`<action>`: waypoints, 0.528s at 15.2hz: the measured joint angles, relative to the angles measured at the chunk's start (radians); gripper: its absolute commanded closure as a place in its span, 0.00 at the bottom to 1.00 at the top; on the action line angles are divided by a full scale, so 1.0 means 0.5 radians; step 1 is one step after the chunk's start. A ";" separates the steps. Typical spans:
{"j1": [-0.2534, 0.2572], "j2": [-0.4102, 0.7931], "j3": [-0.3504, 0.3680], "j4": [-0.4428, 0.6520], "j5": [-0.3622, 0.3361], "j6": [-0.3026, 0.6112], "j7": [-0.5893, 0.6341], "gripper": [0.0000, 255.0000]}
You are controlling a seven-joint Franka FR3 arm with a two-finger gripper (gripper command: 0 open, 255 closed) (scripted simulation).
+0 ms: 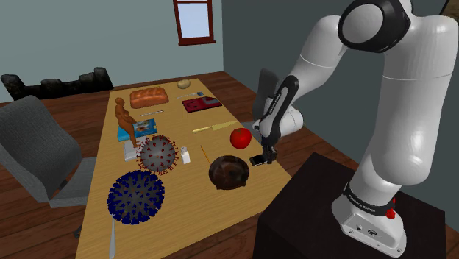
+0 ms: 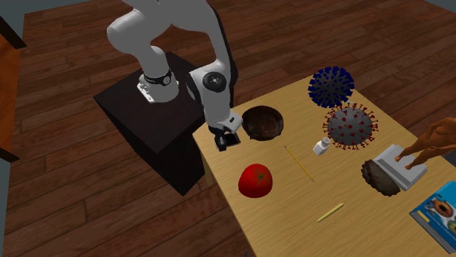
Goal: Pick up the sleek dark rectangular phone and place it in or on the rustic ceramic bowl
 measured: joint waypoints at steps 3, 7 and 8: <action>0.049 -0.102 -0.068 -0.022 -0.084 -0.079 0.065 1.00; 0.096 -0.248 -0.146 -0.041 -0.217 -0.200 0.163 1.00; 0.102 -0.279 -0.158 -0.044 -0.245 -0.226 0.183 1.00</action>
